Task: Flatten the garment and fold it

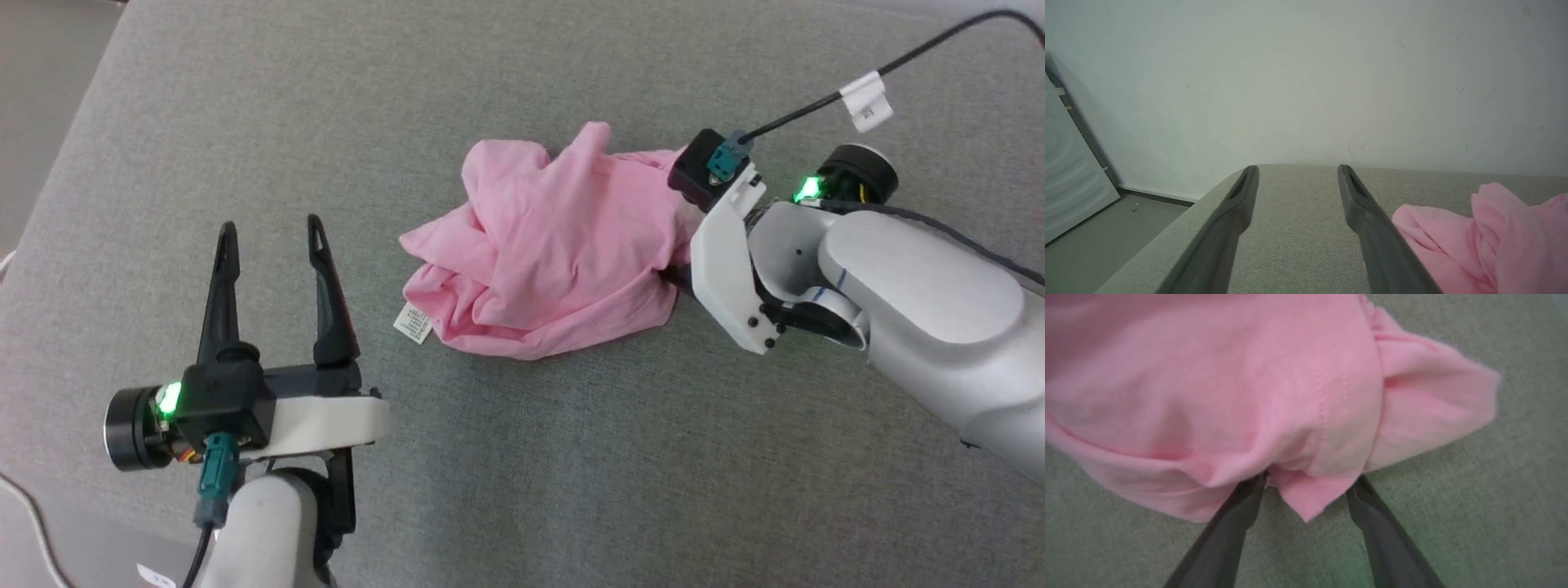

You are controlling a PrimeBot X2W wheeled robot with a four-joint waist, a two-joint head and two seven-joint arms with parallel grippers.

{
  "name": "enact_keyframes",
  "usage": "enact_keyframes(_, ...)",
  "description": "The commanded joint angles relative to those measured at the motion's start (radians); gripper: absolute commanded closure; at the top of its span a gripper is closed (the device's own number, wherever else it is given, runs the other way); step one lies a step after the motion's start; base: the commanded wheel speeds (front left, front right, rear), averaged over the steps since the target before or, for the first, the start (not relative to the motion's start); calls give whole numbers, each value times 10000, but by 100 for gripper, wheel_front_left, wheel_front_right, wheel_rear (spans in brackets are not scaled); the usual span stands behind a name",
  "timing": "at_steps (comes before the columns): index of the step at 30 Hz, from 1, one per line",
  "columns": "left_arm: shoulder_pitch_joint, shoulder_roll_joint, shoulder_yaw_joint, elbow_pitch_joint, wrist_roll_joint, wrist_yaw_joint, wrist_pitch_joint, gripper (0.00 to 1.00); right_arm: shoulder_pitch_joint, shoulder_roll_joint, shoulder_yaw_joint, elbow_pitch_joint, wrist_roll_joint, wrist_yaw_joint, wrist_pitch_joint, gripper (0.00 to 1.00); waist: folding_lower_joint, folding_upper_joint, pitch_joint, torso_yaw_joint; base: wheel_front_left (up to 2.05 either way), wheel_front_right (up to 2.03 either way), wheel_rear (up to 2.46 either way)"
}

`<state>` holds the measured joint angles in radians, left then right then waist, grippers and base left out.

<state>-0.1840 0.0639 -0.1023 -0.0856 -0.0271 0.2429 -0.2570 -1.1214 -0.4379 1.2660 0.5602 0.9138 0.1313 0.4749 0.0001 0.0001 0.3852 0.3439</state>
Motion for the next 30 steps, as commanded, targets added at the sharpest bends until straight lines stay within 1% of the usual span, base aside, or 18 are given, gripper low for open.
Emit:
enact_keyframes(1,-137,-65,7,22,-49,64,-47,0,388,30,135,8,-251,-6,155,93,-1,-1,86,72,0,0,0)
enact_keyframes(2,-130,-70,40,50,-51,66,-47,0,483,-1,137,-66,-362,-6,160,100,-1,-1,62,36,0,0,0)
enact_keyframes(7,10,-83,163,160,10,51,-47,0,512,-228,140,-384,-715,-6,-538,100,-1,-1,-286,-249,0,0,0)
enact_keyframes(11,239,-50,309,156,86,35,-47,0,463,-610,140,-1000,-884,-6,-1617,100,-1,-1,-720,-590,0,0,0)
enact_keyframes(15,545,47,420,115,156,26,-47,0,463,-1454,139,-1682,-956,-6,-2911,100,-1,-1,-1147,-987,0,0,0)
enact_keyframes(20,881,160,540,52,188,32,-47,0,1331,-2907,-443,-2524,-542,-6,-4096,100,-1,-1,-1514,-1487,0,0,0)
enact_keyframes(22,992,205,563,38,201,21,-47,0,1856,-3482,-781,-2666,-652,-6,-4368,100,-1,-1,-1619,-1702,0,0,0)
enact_keyframes(23,992,205,563,38,201,21,-47,0,1856,-3482,-781,-2666,-652,-6,-4368,100,-1,-1,-1619,-1702,0,0,0)
enact_keyframes(24,1027,220,548,36,212,5,-47,0,2214,-3716,-971,-2749,-629,-6,-4477,100,-1,-1,-1666,-1769,0,0,0)
enact_keyframes(28,1142,271,525,23,245,-4,-47,0,3908,-4431,-1845,-2916,-381,-6,-4752,100,-1,-1,-1827,-2061,0,0,0)
enact_keyframes(30,1184,296,502,35,250,-17,-47,0,4816,-4626,-2231,-2823,-350,-6,-4732,100,-1,-1,-1894,-2183,0,0,0)
